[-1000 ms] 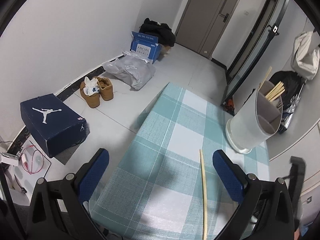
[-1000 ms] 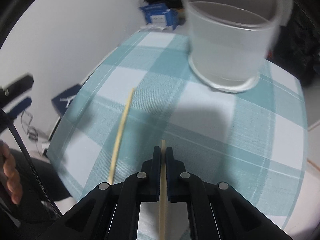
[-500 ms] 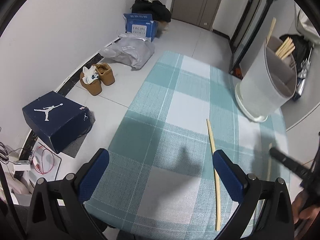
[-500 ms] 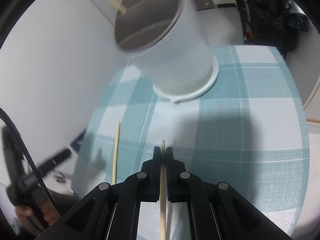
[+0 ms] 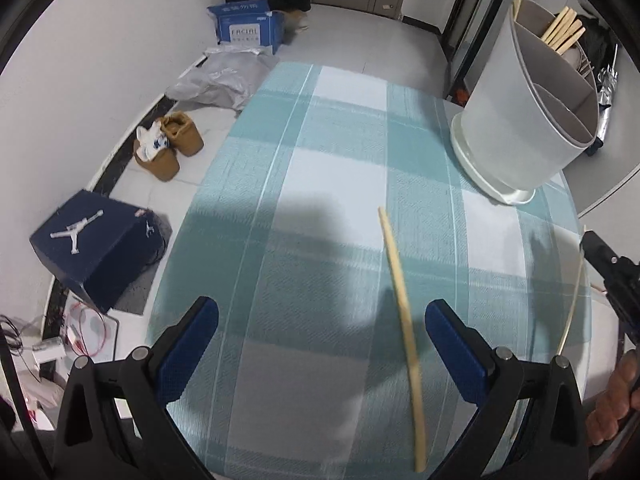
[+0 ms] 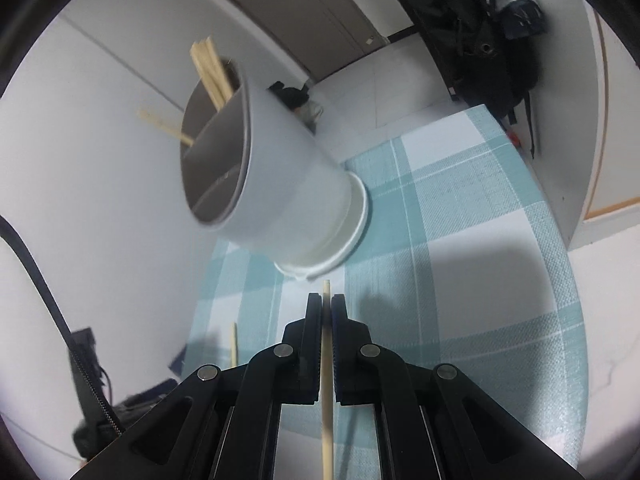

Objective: Organize utensils
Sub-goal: 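Grasp the last chopstick with the left tool while the right tool holds its chopstick, then lift both chopsticks with both tools up over the white holder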

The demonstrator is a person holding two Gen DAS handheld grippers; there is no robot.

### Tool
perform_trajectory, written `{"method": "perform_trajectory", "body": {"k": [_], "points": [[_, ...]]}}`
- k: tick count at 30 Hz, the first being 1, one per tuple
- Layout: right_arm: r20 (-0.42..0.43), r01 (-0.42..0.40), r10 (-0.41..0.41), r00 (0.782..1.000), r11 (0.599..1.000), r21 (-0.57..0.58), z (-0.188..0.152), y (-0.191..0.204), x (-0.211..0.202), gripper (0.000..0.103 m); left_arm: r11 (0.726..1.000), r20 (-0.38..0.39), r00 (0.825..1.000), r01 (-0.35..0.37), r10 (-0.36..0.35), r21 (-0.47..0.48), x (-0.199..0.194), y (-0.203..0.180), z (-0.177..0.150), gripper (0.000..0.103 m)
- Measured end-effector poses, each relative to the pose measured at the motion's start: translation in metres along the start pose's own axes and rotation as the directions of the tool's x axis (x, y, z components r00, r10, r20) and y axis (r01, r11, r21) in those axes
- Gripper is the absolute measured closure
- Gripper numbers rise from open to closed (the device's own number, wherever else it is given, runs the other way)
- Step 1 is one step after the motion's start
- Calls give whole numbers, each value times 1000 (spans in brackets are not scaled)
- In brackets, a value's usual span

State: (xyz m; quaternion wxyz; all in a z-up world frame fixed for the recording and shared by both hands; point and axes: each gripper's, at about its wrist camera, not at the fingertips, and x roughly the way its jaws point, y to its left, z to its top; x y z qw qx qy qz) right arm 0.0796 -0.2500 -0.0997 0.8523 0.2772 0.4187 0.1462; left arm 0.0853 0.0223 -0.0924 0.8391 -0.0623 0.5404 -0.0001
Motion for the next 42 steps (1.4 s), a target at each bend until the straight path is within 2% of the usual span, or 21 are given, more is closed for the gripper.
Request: {"method": "perform_trajectory", "body": {"k": [2, 8, 12, 15, 18, 21, 24, 26, 28, 31, 42], "points": [[9, -14, 13, 1000, 1000, 14, 3, 1, 3, 99, 1000, -13, 1000, 11, -11, -8, 3, -5, 5, 1], [36, -57, 54, 998, 995, 79, 16, -7, -6, 99, 999, -116, 993, 22, -24, -24, 27, -18, 21, 2], [39, -57, 53, 998, 994, 96, 20, -10, -10, 99, 1000, -149, 989, -24, 23, -8, 38, -22, 25, 7], [51, -55, 51, 997, 994, 92, 23, -11, -13, 99, 998, -141, 988, -65, 66, 16, 38, -25, 26, 15], [62, -66, 61, 996, 994, 88, 24, -12, -16, 99, 996, -128, 989, -77, 81, 38, 36, -29, 27, 27], [65, -72, 66, 996, 994, 82, 23, -11, -18, 99, 997, -116, 990, -75, 78, 34, 34, -33, 29, 46], [59, -73, 69, 996, 995, 65, 23, -8, -19, 99, 997, -111, 991, -66, 70, 32, 32, -41, 29, 68], [61, -70, 67, 996, 996, 52, 23, -6, -19, 99, 998, -112, 992, -57, 61, 39, 32, -46, 30, 87], [61, -70, 67, 996, 996, 50, 23, -5, -20, 99, 998, -117, 992, -42, 46, 39, 33, -50, 31, 97], [59, -68, 65, 996, 996, 56, 22, -6, -20, 99, 998, -114, 992, -48, 53, 41, 34, -52, 31, 101], [67, -60, 57, 996, 998, 36, 20, -1, -24, 99, 999, -89, 996, -14, 17, 37, 29, -47, 31, 101]]}}
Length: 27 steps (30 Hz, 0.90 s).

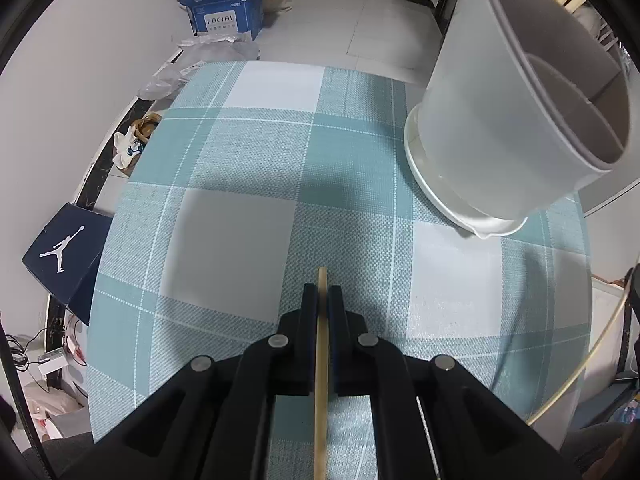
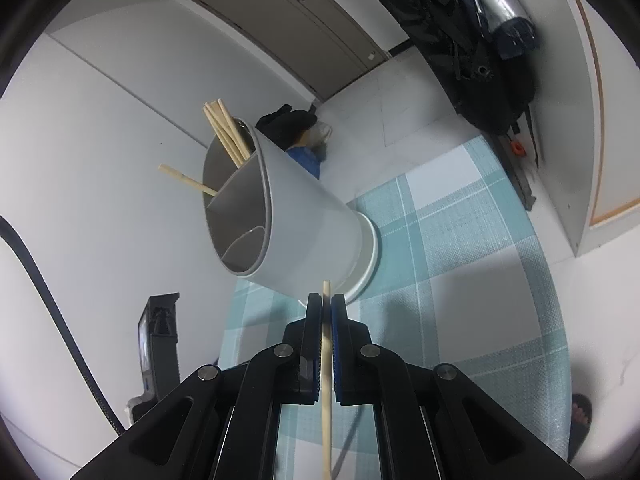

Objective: Organize utensils
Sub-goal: 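Lift both chopsticks with both tools up over the white holder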

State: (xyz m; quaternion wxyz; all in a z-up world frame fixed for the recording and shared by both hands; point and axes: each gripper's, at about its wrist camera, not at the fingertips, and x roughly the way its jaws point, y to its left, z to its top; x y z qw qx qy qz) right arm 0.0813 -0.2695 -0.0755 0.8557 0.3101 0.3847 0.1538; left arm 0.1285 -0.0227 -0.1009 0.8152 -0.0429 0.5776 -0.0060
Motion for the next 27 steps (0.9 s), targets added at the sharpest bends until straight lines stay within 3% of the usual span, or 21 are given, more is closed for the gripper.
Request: {"method": "perform_trajectory", "body": {"k": [7, 13, 21, 27], "points": [[15, 4, -3, 1000, 1000, -23, -4, 5, -6, 99, 995, 103, 992, 84, -77, -61, -26, 8, -1, 101], [48, 67, -62, 997, 990, -127, -14, 21, -13, 99, 985, 204, 970, 153, -134, -80, -54, 11, -6, 101], [118, 84, -52, 992, 954, -287, -32, 51, -32, 99, 968, 368, 906, 244, -208, -52, -100, 15, -18, 102], [150, 133, -83, 985, 919, -370, -44, 73, -38, 99, 972, 410, 885, 234, -223, 23, -116, 13, -30, 102]]}}
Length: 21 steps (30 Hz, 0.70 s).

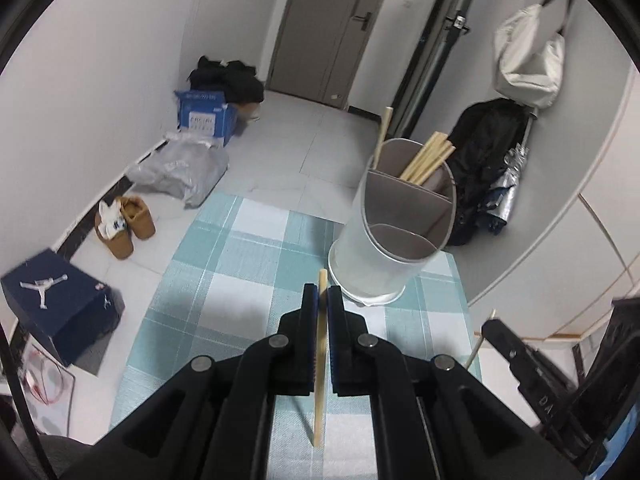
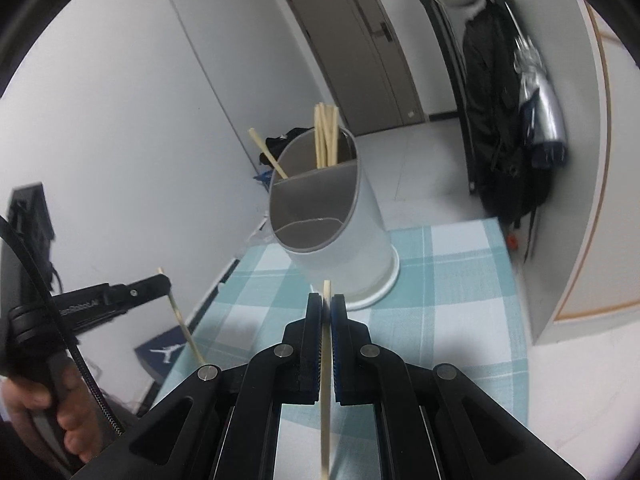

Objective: Organize utensils
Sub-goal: 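Lift both chopsticks with both tools up over the white holder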

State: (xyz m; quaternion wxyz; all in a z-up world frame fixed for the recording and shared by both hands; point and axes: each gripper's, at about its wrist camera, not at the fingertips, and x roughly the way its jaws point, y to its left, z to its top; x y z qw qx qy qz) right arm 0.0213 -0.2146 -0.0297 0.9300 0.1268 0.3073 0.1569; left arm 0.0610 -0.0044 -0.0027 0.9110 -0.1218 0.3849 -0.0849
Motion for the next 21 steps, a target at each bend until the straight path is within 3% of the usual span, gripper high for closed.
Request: {"method": "perform_trajectory", "body": {"k": [21], "points": [[65, 75, -71, 995, 995, -67, 1, 27, -28, 100, 997, 12, 998, 65, -65, 41, -30, -3, -19, 102]]}}
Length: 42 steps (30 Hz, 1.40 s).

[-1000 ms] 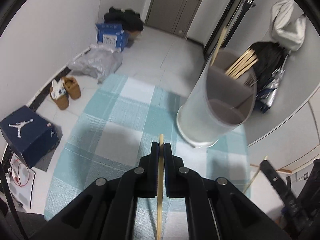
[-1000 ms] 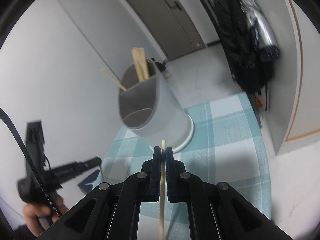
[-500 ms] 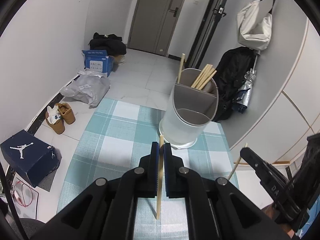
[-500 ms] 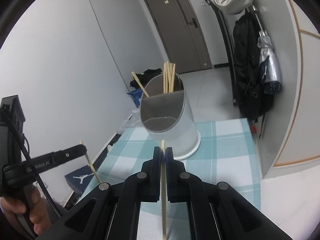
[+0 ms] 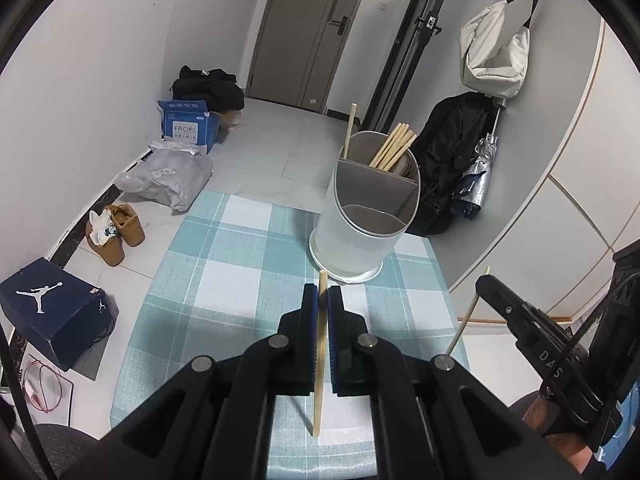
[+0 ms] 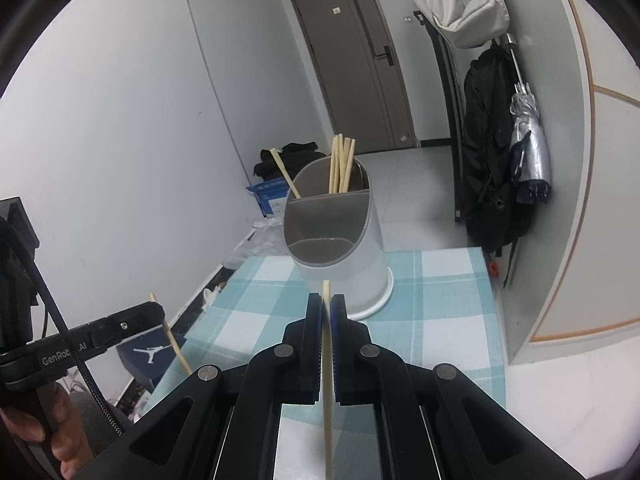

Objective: Organize utensils
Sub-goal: 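Lift both chopsticks with both tools up over the white holder, then lower both chopsticks into the holder opening with both tools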

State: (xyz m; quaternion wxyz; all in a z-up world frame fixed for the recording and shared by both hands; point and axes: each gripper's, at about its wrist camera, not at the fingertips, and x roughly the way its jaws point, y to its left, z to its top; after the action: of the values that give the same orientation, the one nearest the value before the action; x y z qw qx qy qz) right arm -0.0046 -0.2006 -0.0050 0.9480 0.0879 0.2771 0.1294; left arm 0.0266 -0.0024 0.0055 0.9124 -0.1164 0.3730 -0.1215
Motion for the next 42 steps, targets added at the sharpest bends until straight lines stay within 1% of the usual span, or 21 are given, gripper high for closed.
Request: {"method": "perform_trajectory", "body": {"k": [2, 6, 11, 14, 17, 26, 33, 42], "points": [[5, 2, -2, 1000, 1000, -9, 2, 2, -3, 100, 1000, -4, 1000, -2, 2, 10, -1, -2, 0, 102], [-2, 10, -10, 1000, 1000, -21, 4, 4, -5, 100, 1000, -20, 1000, 1, -1, -1, -3, -6, -2, 102], [12, 8, -8, 1000, 1000, -22, 7, 4, -11, 100, 999, -23, 1000, 12, -11, 45, -9, -16, -3, 102], [13, 6, -5, 1000, 1000, -19, 10, 3, -14, 100, 998, -20, 1000, -5, 7, 68, -13, -22, 0, 102], [7, -7, 7, 1000, 1000, 5, 13, -1, -13, 100, 998, -20, 1000, 6, -5, 70, -16, -25, 3, 102], [23, -27, 27, 999, 999, 21, 22, -7, -15, 100, 994, -2, 1000, 30, -30, 102, -26, -41, 15, 102], [50, -46, 45, 998, 998, 30, 43, -10, -19, 100, 994, 3, 999, 45, -45, 97, -23, -49, 35, 102], [96, -57, 56, 994, 998, 9, 90, -7, -21, 100, 992, 25, 997, 74, -77, 103, -24, -60, 73, 102]]}}
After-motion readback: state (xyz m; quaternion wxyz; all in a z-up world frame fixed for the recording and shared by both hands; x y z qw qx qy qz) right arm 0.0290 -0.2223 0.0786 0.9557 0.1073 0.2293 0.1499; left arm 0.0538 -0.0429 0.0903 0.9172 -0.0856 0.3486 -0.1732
